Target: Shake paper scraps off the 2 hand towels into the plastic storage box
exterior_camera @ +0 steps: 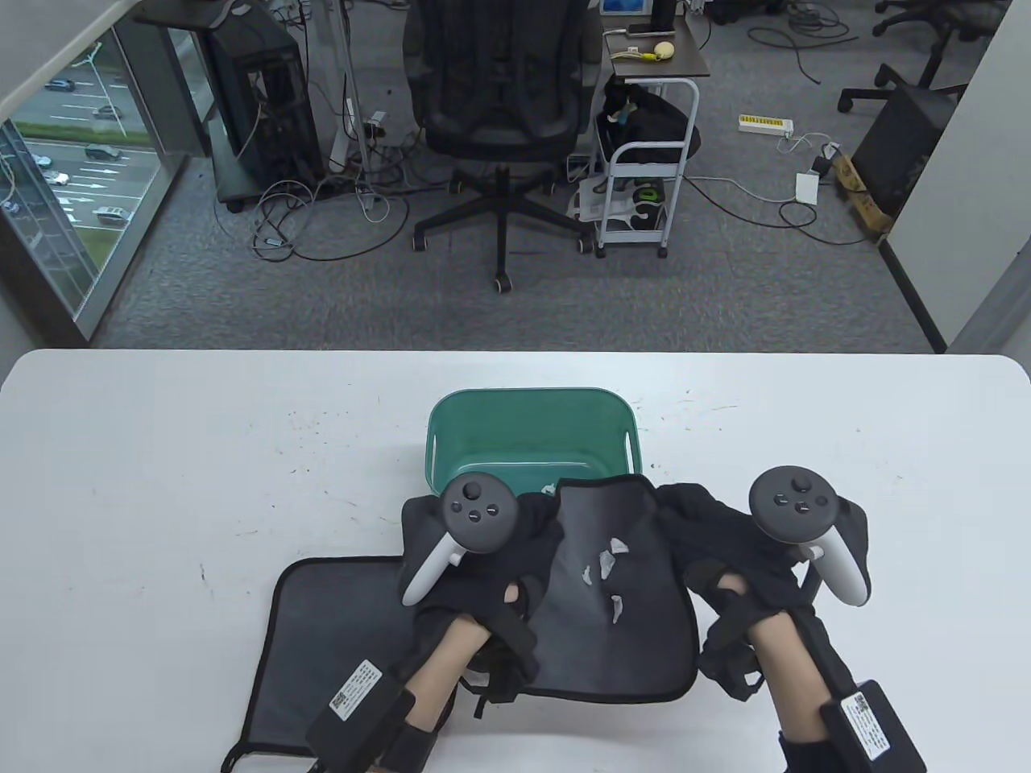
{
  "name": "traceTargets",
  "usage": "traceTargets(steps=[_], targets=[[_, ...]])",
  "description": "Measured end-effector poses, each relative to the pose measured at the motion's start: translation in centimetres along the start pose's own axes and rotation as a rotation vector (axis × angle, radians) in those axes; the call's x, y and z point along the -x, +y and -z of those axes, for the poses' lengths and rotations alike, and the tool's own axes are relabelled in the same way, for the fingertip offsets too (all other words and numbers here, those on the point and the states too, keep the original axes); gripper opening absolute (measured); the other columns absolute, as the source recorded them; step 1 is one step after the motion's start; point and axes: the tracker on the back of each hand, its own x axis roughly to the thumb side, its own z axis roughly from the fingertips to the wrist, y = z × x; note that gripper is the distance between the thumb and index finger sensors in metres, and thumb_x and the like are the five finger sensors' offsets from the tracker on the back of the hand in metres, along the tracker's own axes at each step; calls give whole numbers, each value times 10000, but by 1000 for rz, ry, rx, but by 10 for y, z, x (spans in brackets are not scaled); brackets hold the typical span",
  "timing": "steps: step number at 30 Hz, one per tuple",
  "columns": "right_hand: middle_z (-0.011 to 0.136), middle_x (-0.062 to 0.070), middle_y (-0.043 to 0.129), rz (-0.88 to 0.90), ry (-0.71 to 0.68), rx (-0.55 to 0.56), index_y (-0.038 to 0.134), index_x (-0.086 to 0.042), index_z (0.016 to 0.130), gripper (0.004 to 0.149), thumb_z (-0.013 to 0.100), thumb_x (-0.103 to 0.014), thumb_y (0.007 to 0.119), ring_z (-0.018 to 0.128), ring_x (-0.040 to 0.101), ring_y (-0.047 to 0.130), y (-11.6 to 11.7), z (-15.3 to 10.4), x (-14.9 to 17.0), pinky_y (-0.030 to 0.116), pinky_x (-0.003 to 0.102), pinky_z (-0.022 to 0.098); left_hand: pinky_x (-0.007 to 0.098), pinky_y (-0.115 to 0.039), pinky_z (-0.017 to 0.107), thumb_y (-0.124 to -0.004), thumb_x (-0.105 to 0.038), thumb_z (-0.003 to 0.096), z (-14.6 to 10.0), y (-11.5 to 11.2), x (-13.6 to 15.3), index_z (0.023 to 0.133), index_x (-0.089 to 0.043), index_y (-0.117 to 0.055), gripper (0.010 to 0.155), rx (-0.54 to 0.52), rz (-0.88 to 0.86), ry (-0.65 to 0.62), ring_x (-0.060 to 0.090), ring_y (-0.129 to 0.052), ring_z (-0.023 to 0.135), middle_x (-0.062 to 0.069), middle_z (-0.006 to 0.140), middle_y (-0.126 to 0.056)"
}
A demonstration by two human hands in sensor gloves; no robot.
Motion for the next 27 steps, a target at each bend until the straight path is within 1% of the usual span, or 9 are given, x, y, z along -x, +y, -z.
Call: traceTargets(steps=[8, 12, 17, 21, 23, 27], targets=[[677, 39, 1008, 108, 45, -14, 805, -242, 887, 387, 520, -365, 787, 337, 131, 1054, -14, 24, -35, 876, 401, 347, 360, -900, 471, -658, -420, 576, 9, 51, -2, 982, -323, -646, 418, -32, -11, 64, 43, -1043, 466, -16, 787, -970], [680, 44, 1007, 153, 53, -9, 804, -239, 888, 387, 521, -361, 788, 339, 135, 1054, -20, 34, -46, 875, 405, 347, 362, -899, 472, -660, -419, 577, 17, 71, -8, 983, -321, -648, 418, -54, -14, 79, 47, -1043, 469, -15, 790, -970], [688, 44, 1003, 199, 53, 24, 801, -242, 890, 387, 523, -361, 786, 348, 139, 1054, -27, 48, -57, 873, 407, 353, 367, -897, 481, -662, -419, 577, 29, 84, -15, 982, -325, -650, 416, -94, -6, 90, 55, -1045, 484, -11, 802, -967], [689, 43, 1002, 281, 58, 53, 798, -242, 891, 388, 523, -362, 783, 351, 141, 1053, -29, 63, -62, 872, 409, 356, 364, -902, 479, -663, -423, 577, 42, 93, -19, 983, -329, -650, 417, -136, 13, 111, 52, -1047, 489, -9, 817, -966], [690, 40, 1001, 302, 64, 68, 796, -243, 892, 388, 524, -363, 781, 354, 138, 1053, -30, 70, -64, 872, 408, 357, 367, -901, 479, -664, -422, 577, 47, 96, -19, 983, -328, -651, 417, -151, -5, 119, 56, -1048, 490, -7, 822, -965], [706, 39, 992, 383, 55, 115, 785, -252, 897, 388, 526, -366, 773, 375, 145, 1053, -31, 80, -66, 868, 415, 373, 373, -897, 489, -663, -423, 576, 57, 105, -17, 982, -332, -650, 416, -215, -40, 122, 60, -1047, 506, -6, 842, -958]])
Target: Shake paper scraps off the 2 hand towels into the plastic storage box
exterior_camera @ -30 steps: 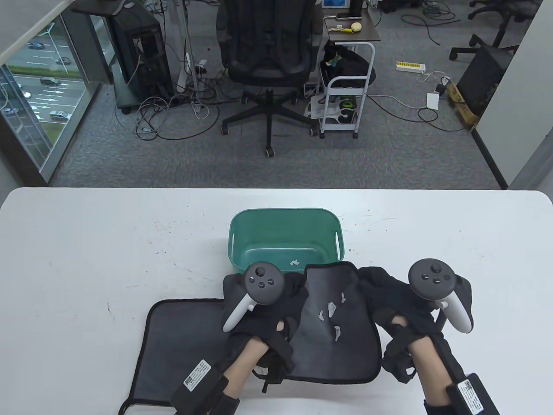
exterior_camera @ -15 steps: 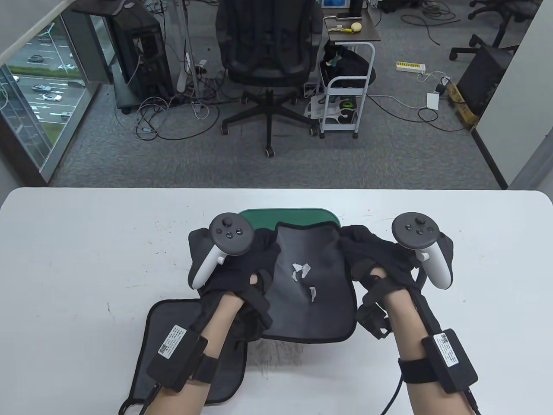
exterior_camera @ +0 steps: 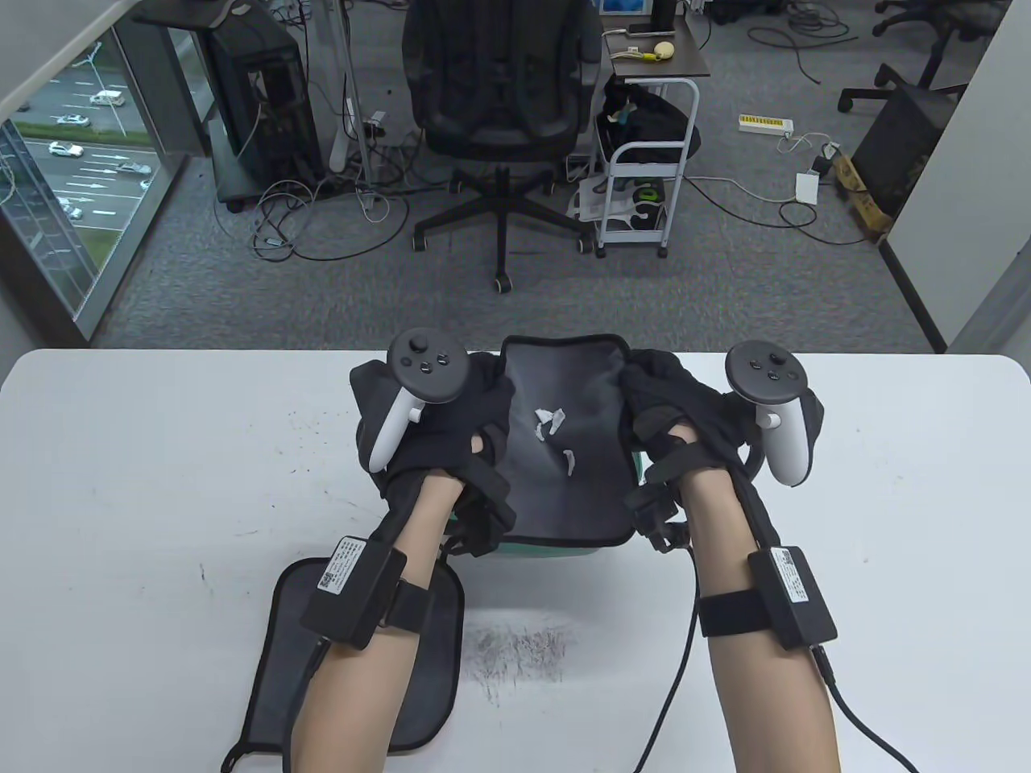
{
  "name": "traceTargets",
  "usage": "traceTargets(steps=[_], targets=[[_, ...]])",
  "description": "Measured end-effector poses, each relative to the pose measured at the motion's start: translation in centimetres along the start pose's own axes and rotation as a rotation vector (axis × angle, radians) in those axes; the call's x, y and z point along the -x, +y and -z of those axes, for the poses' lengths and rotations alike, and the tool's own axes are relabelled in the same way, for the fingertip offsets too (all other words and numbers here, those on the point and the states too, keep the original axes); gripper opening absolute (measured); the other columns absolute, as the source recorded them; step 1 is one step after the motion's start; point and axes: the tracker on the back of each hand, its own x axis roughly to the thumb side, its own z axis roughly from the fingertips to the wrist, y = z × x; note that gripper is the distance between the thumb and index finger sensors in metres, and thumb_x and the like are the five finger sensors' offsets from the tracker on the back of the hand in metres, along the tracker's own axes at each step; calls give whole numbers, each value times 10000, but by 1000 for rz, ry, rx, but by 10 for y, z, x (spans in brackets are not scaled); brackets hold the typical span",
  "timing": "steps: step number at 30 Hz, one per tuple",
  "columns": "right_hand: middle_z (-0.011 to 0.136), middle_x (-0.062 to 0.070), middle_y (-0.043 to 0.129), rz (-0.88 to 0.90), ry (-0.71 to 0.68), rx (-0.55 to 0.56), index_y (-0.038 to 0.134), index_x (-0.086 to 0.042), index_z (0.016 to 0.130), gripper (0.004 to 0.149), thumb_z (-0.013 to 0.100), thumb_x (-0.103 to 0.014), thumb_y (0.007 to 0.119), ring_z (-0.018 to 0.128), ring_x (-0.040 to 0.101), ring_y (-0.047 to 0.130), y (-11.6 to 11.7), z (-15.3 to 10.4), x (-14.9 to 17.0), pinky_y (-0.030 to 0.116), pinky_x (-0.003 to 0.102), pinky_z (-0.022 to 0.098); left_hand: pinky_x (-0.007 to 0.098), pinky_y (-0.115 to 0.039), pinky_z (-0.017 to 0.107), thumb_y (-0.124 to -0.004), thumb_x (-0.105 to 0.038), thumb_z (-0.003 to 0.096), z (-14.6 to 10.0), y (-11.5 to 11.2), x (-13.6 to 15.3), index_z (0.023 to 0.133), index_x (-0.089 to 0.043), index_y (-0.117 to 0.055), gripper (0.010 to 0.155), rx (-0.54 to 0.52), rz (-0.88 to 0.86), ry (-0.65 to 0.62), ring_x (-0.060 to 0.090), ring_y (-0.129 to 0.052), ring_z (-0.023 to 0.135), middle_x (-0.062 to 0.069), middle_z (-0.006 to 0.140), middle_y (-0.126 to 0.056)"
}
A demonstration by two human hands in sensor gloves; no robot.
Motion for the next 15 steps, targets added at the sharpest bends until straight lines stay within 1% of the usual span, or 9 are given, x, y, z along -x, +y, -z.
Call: traceTargets(steps=[6, 8, 10, 12, 13, 15], targets=[[754, 32, 966, 64, -62, 77, 770, -282, 903, 384, 531, -376, 759, 450, 179, 1038, 3, 12, -2, 842, 441, 434, 377, -892, 499, -660, -430, 572, 13, 6, 7, 978, -347, -647, 414, -144, -70, 6, 68, -1045, 525, -19, 860, -950], [776, 32, 954, 89, -125, 93, 766, -294, 903, 382, 531, -377, 755, 484, 194, 1030, 4, 16, -1, 827, 455, 460, 383, -886, 511, -656, -434, 571, 17, 5, 12, 976, -357, -644, 412, -187, -87, 7, 77, -1042, 543, -23, 870, -946], [803, 32, 938, 125, -152, 92, 762, -306, 905, 380, 532, -379, 753, 529, 216, 1016, 7, 20, 2, 806, 473, 494, 406, -866, 549, -649, -440, 571, 20, 1, 18, 974, -375, -637, 409, -215, -110, 18, 102, -1028, 610, -34, 893, -932], [850, 42, 907, 137, -169, 87, 758, -316, 907, 379, 534, -378, 751, 601, 250, 993, 10, 25, 5, 772, 501, 541, 441, -828, 608, -638, -447, 570, 24, -4, 24, 975, -397, -619, 409, -237, -135, 16, 147, -991, 723, -51, 930, -907], [878, 50, 886, 125, -168, 99, 760, -319, 907, 378, 533, -379, 753, 642, 270, 974, 12, 27, 7, 751, 517, 565, 464, -803, 638, -633, -446, 569, 28, -8, 29, 974, -403, -613, 407, -250, -156, -13, 175, -963, 783, -49, 958, -888], [957, 71, 810, 75, -170, 110, 770, -326, 902, 377, 530, -384, 758, 762, 320, 901, 16, 30, 9, 676, 560, 629, 505, -758, 672, -628, -443, 565, 33, -17, 38, 970, -412, -605, 407, -282, -191, -28, 233, -905, 870, -43, 984, -870]])
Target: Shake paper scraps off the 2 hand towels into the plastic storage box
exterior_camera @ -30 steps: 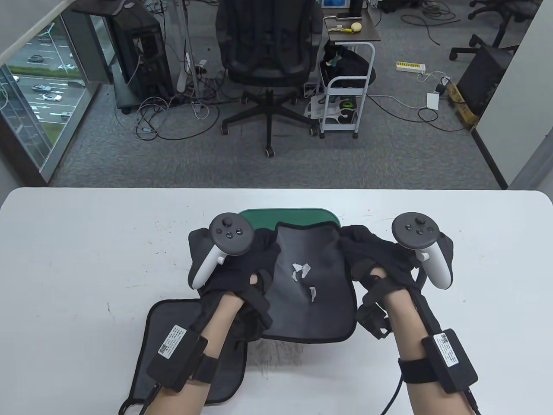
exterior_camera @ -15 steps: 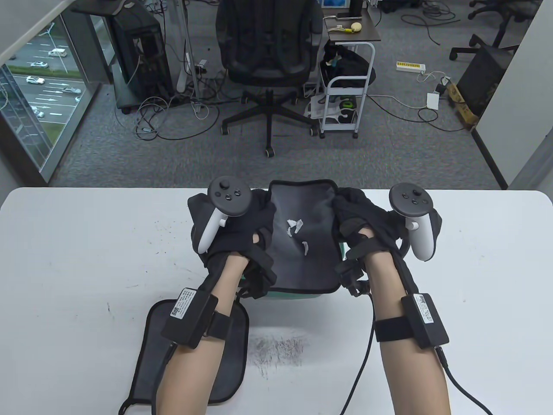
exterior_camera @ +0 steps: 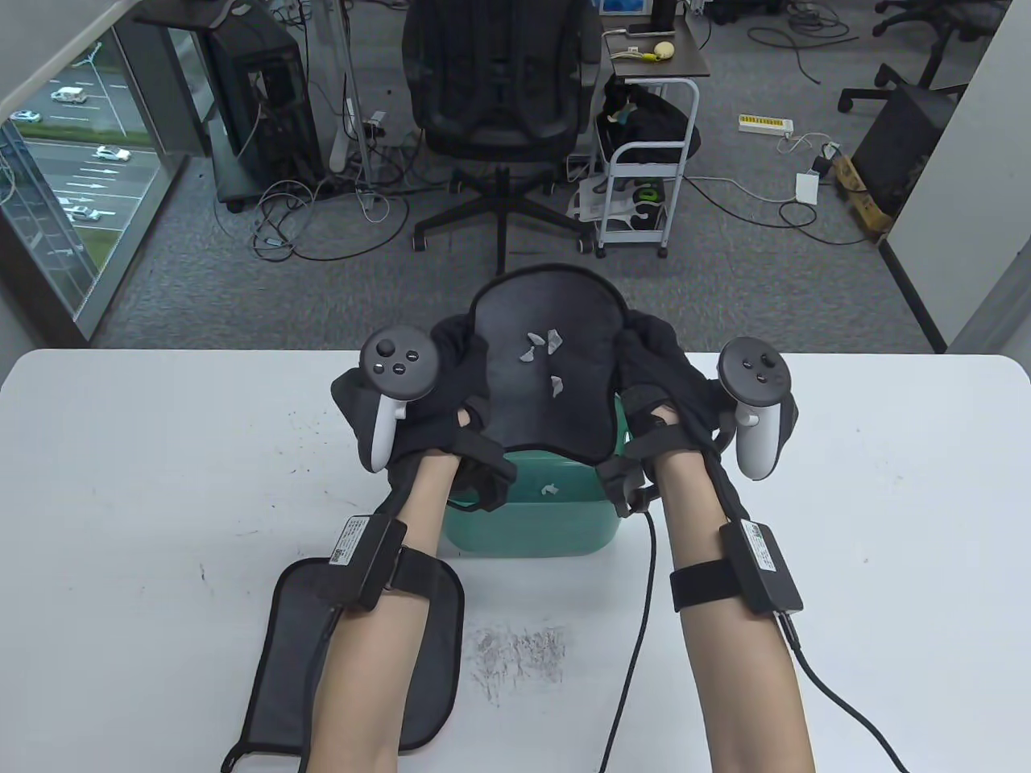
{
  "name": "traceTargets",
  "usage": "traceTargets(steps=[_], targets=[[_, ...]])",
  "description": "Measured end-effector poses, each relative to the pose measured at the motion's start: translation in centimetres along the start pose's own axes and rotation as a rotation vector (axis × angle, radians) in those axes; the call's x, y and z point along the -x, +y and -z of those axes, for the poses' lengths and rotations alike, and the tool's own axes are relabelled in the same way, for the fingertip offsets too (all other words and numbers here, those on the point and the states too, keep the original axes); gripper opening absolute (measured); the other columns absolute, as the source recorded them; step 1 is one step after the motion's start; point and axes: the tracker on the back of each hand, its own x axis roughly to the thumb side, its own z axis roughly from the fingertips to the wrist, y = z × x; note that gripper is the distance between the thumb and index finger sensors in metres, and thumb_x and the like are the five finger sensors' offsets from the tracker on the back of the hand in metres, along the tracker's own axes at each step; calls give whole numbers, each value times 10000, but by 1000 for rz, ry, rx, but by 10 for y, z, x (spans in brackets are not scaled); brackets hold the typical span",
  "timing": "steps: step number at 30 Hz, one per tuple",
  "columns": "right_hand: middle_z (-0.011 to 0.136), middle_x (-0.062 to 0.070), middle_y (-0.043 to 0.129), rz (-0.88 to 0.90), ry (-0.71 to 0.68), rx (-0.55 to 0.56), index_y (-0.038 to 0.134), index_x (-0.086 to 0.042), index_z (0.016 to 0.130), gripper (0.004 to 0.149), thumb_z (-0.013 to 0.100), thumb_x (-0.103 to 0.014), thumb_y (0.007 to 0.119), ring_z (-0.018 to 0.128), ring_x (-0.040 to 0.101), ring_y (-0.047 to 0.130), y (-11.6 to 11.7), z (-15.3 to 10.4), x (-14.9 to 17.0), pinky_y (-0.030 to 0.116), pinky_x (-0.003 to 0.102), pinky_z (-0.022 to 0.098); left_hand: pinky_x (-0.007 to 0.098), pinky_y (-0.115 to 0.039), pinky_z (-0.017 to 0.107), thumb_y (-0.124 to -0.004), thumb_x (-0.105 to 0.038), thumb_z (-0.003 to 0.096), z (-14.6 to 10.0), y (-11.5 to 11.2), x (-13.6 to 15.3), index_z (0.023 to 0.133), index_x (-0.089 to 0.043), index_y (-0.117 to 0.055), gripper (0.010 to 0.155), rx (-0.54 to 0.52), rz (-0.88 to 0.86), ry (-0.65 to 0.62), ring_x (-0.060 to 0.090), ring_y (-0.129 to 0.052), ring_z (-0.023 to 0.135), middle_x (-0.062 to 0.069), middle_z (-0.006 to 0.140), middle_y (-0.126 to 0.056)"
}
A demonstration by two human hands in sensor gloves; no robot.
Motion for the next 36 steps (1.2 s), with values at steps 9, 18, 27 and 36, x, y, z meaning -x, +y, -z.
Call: traceTargets(steps=[9, 18, 27, 36], targets=[[987, 77, 779, -151, 6, -5, 805, -330, 884, 373, 517, -389, 780, 927, 416, 714, 15, 4, 15, 514, 652, 684, 528, -739, 679, -633, -433, 560, 3, -27, 30, 962, -412, -618, 403, 41, -69, 27, 266, -879, 902, -38, 984, -873], [974, 70, 793, -128, 22, 39, 806, -334, 883, 373, 515, -389, 780, 918, 407, 730, 4, 8, 27, 531, 644, 682, 531, -739, 677, -640, -439, 559, 6, -23, 37, 958, -412, -632, 400, 28, -57, 40, 272, -879, 900, -31, 984, -875], [961, 62, 804, -98, 77, 144, 804, -343, 881, 371, 513, -389, 779, 911, 394, 745, -21, 10, 51, 546, 635, 681, 533, -741, 674, -647, -436, 559, 14, -10, 58, 956, -408, -644, 398, 2, -81, 99, 270, -889, 890, -22, 975, -883], [965, 60, 800, -109, 80, 137, 809, -342, 877, 371, 510, -391, 783, 915, 395, 739, -25, 10, 58, 546, 634, 682, 537, -743, 670, -658, -433, 554, 15, -8, 64, 950, -409, -660, 397, 7, -76, 103, 271, -895, 885, -23, 969, -890]])
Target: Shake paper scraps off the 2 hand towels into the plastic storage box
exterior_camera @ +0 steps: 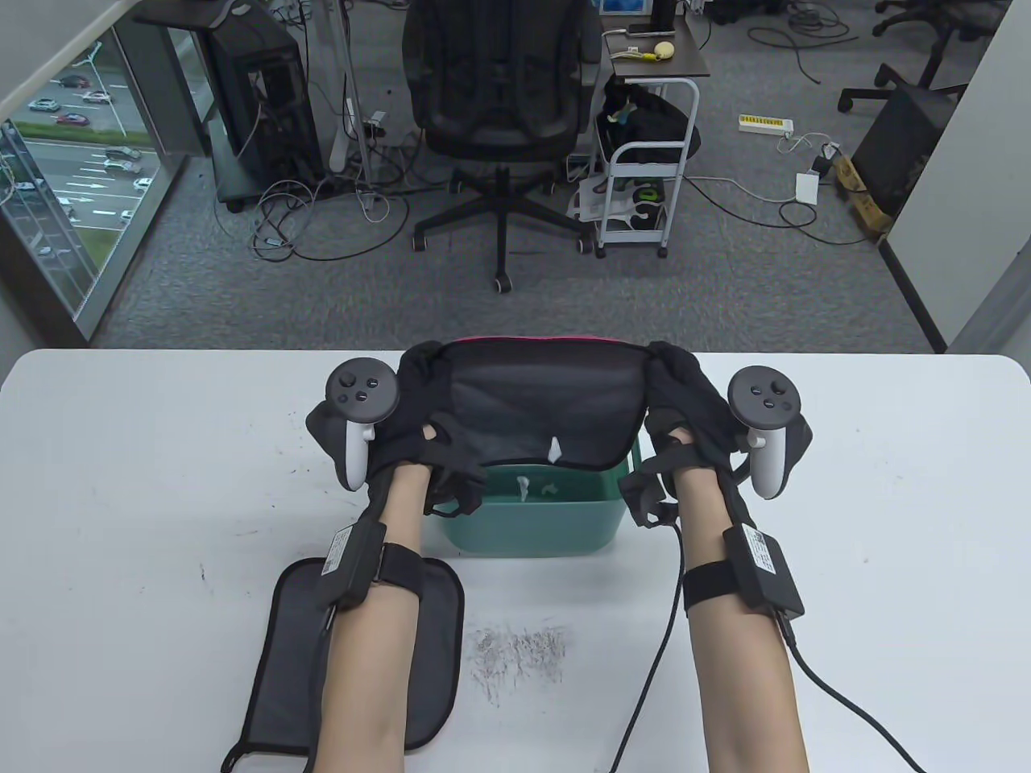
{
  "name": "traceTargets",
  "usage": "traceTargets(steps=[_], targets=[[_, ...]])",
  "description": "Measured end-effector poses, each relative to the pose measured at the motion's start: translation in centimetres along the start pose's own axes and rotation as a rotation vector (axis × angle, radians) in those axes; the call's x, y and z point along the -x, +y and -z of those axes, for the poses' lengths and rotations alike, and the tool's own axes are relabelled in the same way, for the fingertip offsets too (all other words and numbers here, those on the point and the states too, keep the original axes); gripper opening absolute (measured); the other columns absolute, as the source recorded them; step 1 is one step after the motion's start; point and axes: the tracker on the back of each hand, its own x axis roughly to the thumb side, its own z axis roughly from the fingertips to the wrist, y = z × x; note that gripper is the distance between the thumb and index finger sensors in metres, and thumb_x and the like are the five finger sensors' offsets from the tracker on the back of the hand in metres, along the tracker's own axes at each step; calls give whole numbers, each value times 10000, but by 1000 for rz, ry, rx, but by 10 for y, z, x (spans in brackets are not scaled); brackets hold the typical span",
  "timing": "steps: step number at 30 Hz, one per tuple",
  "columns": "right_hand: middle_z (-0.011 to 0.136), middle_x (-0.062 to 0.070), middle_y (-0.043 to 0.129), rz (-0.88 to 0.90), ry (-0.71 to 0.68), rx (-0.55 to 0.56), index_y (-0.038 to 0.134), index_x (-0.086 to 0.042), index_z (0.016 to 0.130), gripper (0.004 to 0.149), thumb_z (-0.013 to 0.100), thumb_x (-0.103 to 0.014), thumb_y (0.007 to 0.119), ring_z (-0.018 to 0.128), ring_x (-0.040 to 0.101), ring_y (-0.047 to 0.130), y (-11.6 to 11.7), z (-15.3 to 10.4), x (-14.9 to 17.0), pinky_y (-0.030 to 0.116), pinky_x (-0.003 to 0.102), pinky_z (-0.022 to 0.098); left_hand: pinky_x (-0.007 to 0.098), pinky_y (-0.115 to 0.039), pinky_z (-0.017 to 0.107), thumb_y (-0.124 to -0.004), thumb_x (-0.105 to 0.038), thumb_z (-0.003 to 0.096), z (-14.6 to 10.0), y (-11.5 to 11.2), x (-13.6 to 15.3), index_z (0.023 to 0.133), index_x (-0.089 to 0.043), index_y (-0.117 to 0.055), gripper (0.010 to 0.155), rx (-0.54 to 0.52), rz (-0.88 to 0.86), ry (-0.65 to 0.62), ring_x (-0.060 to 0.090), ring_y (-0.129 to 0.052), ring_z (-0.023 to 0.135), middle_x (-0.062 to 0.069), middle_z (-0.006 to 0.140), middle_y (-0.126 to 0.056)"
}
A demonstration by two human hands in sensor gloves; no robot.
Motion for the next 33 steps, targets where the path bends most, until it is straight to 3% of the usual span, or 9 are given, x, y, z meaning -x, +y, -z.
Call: traceTargets(steps=[13, 19, 33], targets=[[922, 51, 853, 12, -6, 1, 815, -336, 875, 372, 508, -387, 790, 883, 378, 796, -11, -6, -3, 583, 621, 672, 532, -755, 664, -682, -440, 550, -8, 10, -13, 944, -403, -693, 396, 14, 38, -61, 261, -916, 866, -32, 946, -916], [875, 40, 904, 99, -98, -31, 810, -323, 877, 372, 510, -379, 787, 824, 339, 881, -23, -17, -16, 647, 584, 655, 519, -772, 656, -693, -446, 545, -19, 23, -32, 937, -397, -714, 395, -25, 100, -112, 238, -939, 845, -49, 916, -941], [826, 48, 939, 20, -157, 29, 809, -314, 881, 375, 512, -375, 789, 695, 311, 979, -89, -62, -43, 718, 566, 601, 502, -782, 649, -686, -433, 548, -68, 35, -93, 944, -385, -708, 399, 27, 139, -295, 225, -955, 832, -51, 903, -951]])
